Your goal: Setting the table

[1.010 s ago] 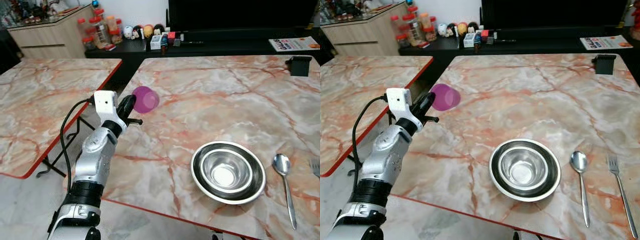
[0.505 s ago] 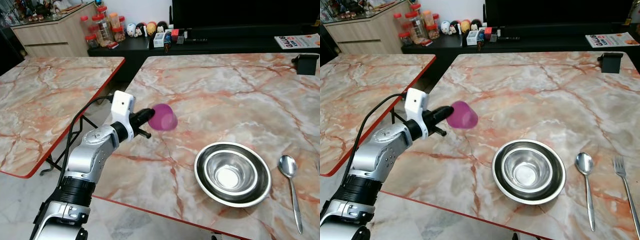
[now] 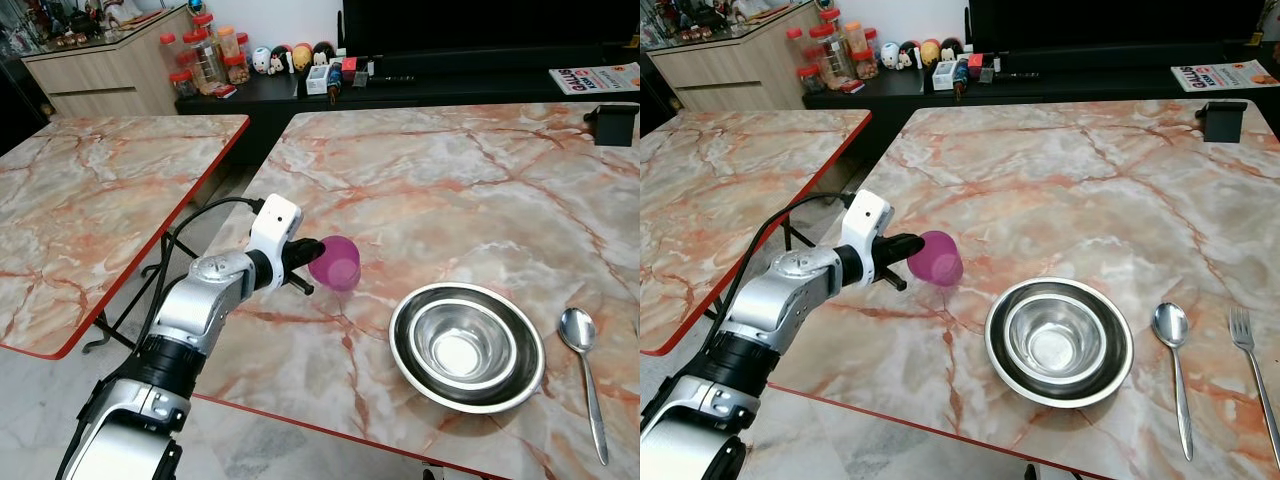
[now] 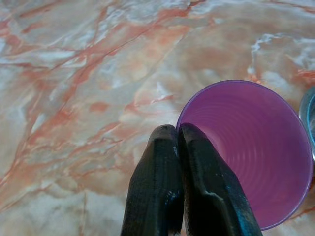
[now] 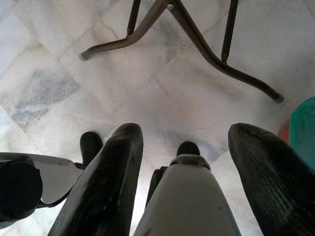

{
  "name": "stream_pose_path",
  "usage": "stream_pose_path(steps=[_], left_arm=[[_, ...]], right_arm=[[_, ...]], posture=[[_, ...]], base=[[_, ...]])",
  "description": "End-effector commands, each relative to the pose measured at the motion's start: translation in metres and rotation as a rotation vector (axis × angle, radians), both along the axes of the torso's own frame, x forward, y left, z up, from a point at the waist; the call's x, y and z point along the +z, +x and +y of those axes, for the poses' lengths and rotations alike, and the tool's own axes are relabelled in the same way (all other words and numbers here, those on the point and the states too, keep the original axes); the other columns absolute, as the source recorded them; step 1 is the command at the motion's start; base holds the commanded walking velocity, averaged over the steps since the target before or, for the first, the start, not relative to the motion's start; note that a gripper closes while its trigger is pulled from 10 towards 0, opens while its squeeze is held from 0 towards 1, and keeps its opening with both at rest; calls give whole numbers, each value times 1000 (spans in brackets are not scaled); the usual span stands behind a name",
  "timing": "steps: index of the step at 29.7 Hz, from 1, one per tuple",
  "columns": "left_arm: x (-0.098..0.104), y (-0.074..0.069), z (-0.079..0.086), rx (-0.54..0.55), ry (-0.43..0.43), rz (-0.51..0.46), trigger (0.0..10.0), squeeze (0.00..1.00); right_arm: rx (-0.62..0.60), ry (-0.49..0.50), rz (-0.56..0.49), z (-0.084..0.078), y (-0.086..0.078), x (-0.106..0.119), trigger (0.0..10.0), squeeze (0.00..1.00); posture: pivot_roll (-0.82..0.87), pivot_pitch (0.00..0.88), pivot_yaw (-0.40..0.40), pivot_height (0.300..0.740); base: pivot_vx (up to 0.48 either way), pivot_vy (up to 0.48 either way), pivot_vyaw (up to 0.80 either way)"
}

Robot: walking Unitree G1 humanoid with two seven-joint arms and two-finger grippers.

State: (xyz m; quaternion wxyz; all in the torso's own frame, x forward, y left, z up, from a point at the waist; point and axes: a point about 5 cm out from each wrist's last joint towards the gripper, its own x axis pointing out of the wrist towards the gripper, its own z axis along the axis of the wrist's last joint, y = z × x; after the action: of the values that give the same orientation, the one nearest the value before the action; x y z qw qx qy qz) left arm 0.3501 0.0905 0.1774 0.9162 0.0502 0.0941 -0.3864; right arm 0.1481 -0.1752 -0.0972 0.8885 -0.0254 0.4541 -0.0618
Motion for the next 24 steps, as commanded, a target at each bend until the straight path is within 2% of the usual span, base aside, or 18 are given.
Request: stream_pose_path(steps=[1,5,9,24], left_arm=[[-1,2,4,3,32,16,10000,0],[1,3,1,-13,31,30,10000,0],[-1,0,-1,-48,71,45,10000,0],[1,2,1,-47,103,63,10000,0]], right_arm=[[-11,14,24,5,-7,-3,10000,0],[-12,15,25,4,-7,-3,10000,0],[-14,14,21,3,-4,-2,10000,0],[-23,14,28,2,-8,-3,10000,0]], posture=[[-29,17,181,740],[-31,15,180,740],[-30,14,178,740],[-31,26,180,740]], base=[[0,0,0],[0,0,0],[0,0,0],[0,0,0]])
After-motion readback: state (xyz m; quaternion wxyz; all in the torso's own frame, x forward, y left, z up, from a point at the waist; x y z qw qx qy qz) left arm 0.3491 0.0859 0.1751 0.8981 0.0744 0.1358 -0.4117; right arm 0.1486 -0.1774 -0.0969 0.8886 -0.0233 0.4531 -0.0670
